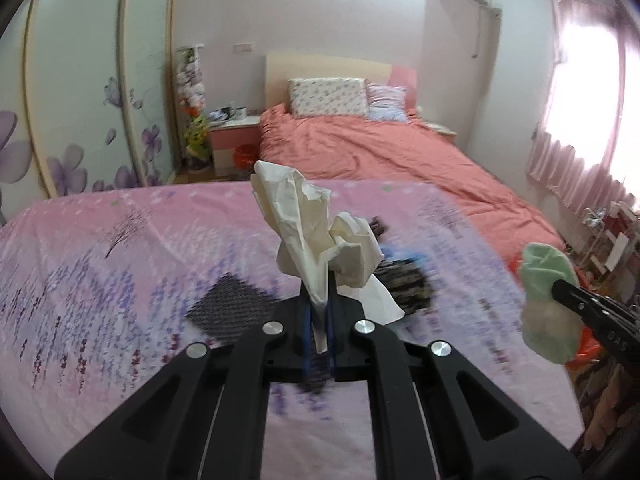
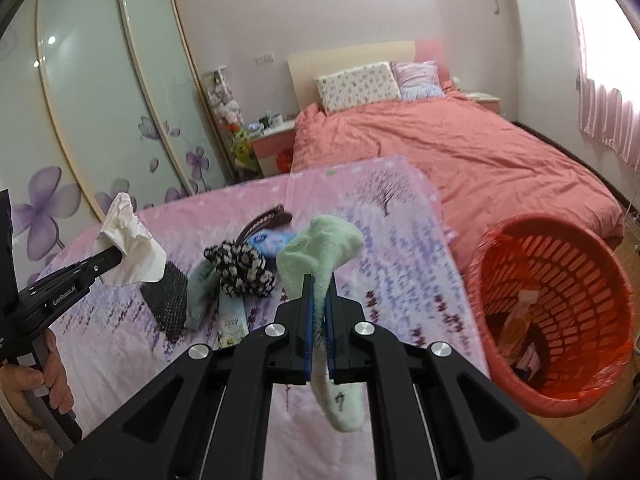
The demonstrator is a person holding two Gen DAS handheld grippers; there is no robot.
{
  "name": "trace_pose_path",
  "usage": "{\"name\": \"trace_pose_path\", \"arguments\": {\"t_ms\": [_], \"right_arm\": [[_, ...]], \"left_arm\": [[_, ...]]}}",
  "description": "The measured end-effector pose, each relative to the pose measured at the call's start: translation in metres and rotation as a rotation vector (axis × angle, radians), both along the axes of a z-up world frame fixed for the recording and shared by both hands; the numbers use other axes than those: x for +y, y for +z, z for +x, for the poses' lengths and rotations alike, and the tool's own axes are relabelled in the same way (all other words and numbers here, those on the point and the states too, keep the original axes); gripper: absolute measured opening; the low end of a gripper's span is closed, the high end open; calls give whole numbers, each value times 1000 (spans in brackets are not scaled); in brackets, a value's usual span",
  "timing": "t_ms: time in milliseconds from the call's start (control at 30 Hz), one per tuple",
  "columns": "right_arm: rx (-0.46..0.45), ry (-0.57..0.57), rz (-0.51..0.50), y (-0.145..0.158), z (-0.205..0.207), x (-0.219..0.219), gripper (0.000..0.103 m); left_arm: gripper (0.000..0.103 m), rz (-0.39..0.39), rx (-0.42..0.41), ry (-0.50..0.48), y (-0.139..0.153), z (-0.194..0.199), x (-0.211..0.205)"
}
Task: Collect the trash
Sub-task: 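Carry the tissue and the sock in both tools over the orange basket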
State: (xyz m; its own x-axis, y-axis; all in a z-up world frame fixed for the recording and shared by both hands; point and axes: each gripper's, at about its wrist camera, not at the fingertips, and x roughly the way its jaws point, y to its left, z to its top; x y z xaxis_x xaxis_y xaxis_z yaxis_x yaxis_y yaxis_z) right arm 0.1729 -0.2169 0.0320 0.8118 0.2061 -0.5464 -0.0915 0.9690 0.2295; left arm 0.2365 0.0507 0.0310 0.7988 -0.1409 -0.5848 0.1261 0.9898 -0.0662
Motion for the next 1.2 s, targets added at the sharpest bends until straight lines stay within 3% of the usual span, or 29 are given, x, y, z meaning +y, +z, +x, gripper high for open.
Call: {"name": "trace_pose_path", "arguments": {"t_ms": [300,633,1133,1167,1200], "right_arm": [[-78,-90,28,21,-24,-51,5],[-120,-240,59,27,-36,-128,5],[-60,-376,111,-7,-14,-200,5],[-53,-381,118,-10,-11,-203,6],[-48,-386,121,-11,-10,-205,6]], "left_arm": [[7,-56,-21,-167,20,-15,-80],[7,-99,-17,-367,21,-17,-181],[9,-67,67,-540,-23,12,-303],[10,-61,71,-539,-24,15,-308],[17,-56,80,-538,-29,19,-314]]}}
